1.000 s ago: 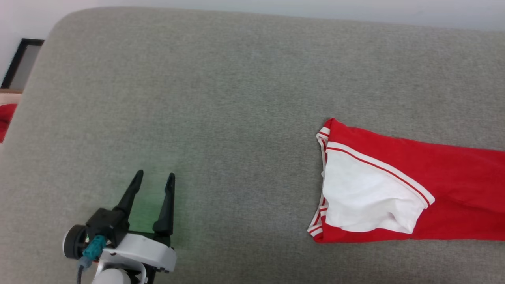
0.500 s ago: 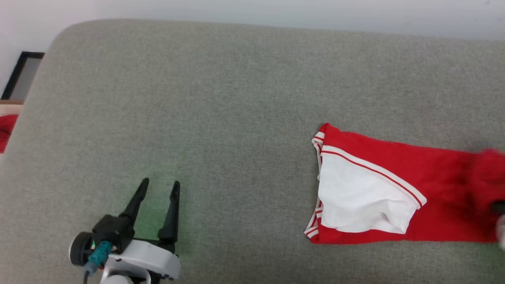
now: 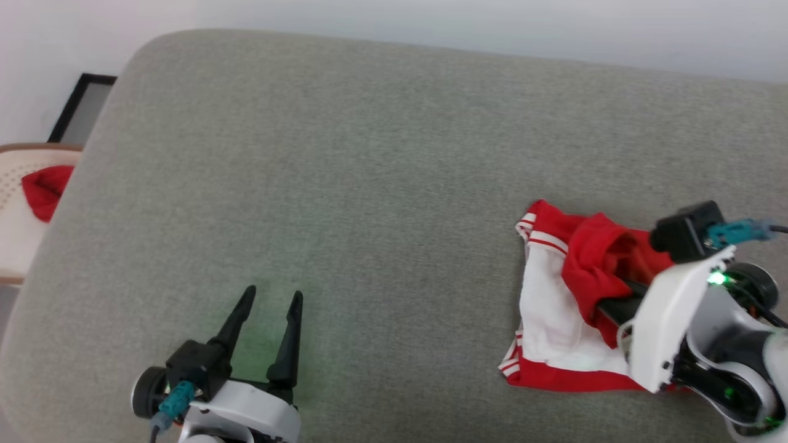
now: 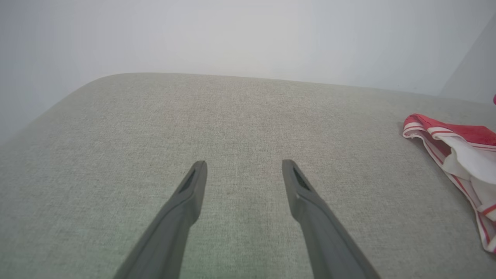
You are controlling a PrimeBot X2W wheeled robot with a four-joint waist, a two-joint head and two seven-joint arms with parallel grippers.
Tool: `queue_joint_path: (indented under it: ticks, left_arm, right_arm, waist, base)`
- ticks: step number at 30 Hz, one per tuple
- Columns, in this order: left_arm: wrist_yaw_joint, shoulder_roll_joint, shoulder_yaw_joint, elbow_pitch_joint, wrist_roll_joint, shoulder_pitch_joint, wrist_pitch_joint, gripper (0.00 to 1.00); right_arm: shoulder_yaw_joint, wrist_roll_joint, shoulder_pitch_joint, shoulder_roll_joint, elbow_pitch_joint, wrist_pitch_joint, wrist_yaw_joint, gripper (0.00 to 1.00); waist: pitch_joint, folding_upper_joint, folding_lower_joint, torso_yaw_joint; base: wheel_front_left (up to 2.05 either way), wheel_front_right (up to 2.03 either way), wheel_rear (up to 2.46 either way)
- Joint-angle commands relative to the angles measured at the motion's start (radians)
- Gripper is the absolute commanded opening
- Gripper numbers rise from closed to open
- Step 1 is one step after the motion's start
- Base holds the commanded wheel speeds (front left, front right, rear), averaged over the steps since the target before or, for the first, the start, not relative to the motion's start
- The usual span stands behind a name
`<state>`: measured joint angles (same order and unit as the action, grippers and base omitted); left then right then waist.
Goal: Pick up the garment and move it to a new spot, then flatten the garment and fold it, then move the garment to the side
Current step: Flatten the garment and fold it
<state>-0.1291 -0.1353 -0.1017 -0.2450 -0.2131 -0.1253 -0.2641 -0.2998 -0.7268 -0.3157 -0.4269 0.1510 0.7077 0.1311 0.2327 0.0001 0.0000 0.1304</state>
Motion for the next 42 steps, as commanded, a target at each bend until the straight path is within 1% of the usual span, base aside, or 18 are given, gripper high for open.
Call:
queue_joint_path:
  ticks: [1,7,12,13,14,15,16,21,24,28,31,34,38,42]
  left_arm:
    - [-0.002,-0.002,-0.003,-0.001,-0.003,-0.002,0.0,1.0]
    - [-0.002,0.005,-0.012,-0.008,-0.005,-0.006,0.0,1.0]
    - [-0.002,0.009,-0.017,-0.024,-0.007,-0.015,0.0,1.0]
    - [-0.002,0.008,-0.017,-0.028,-0.01,-0.016,0.0,1.0]
    - [-0.002,0.006,-0.016,-0.032,-0.013,-0.016,0.0,1.0]
    - [-0.002,0.004,-0.014,-0.035,-0.014,-0.017,0.0,1.0]
    - [-0.002,0.002,-0.011,-0.037,-0.017,-0.016,0.0,1.0]
    - [-0.002,-0.005,-0.008,-0.049,-0.031,-0.001,0.0,1.0]
    - [-0.002,-0.006,-0.01,-0.054,-0.037,0.007,0.0,1.0]
    - [-0.002,-0.009,-0.016,-0.063,-0.046,0.007,0.0,1.0]
    - [-0.002,-0.013,-0.016,-0.076,-0.055,0.006,0.0,1.0]
    - [-0.002,-0.017,-0.012,-0.097,-0.063,0.01,0.0,1.0]
    - [-0.002,-0.021,0.004,-0.127,-0.066,0.015,0.0,1.0]
    - [-0.002,-0.027,0.023,-0.142,-0.07,0.026,0.0,1.0]
  right_arm:
    - [-0.015,0.012,-0.02,0.008,-0.017,-0.014,-0.001,0.0]
    - [-0.085,0.013,-0.079,0.045,-0.152,-0.065,-0.001,0.0]
    - [-0.159,0.033,-0.11,0.046,-0.28,-0.124,-0.001,0.0]
    - [-0.172,0.028,-0.117,0.047,-0.297,-0.136,-0.001,0.11]
    - [-0.187,0.025,-0.124,0.047,-0.308,-0.148,-0.001,0.38]
    - [-0.199,0.021,-0.131,0.046,-0.315,-0.162,-0.001,0.76]
    - [-0.208,0.014,-0.135,0.047,-0.321,-0.176,-0.001,1.0]
    - [-0.242,-0.021,-0.158,0.038,-0.314,-0.219,-0.001,1.0]
    - [-0.24,-0.045,-0.164,0.028,-0.302,-0.242,-0.001,1.0]
    - [-0.224,-0.059,-0.146,-0.006,-0.295,-0.299,-0.001,1.0]
    - [-0.203,-0.066,-0.123,-0.031,-0.31,-0.376,-0.001,1.0]
    - [-0.178,-0.046,-0.103,-0.056,-0.346,-0.492,-0.001,1.0]
    - [-0.132,-0.019,-0.069,-0.061,-0.43,-0.655,-0.001,1.0]
    - [-0.094,-0.004,-0.035,-0.047,-0.5,-0.776,-0.001,1.0]
  waist:
    - [0.003,-0.0001,0.0,0.019]
    - [0.01,-0.0001,0.0,0.042]
    - [0.005,-0.0001,0.0,0.047]
    - [0.003,-0.0001,0.0,0.046]
    - [-0.001,-0.0001,0.0,0.043]
    - [-0.005,-0.0001,0.0,0.04]
    - [-0.01,-0.0001,0.0,0.034]
    - [-0.04,-0.0001,0.0,-0.002]
    - [-0.06,-0.0001,0.0,-0.028]
    - [-0.08,-0.0001,0.0,-0.057]
    - [-0.092,-0.0001,0.0,-0.077]
    - [-0.109,-0.0001,0.0,-0.094]
    - [-0.14,-0.0001,0.0,-0.113]
    - [-0.179,-0.0001,0.0,-0.128]
  base:
    - [0.0,0.0,0.0]
    - [0.0,0.0,0.0]
    - [0.0,0.0,0.0]
    - [0.0,0.0,0.0]
    - [0.0,0.0,0.0]
    - [0.0,0.0,0.0]
    - [0.0,0.0,0.0]
    - [0.0,0.0,0.0]
    - [0.0,0.0,0.0]
    - [0.0,0.0,0.0]
    - [0.0,0.0,0.0]
    - [0.0,0.0,0.0]
    - [0.0,0.0,0.0]
    - [0.0,0.0,0.0]
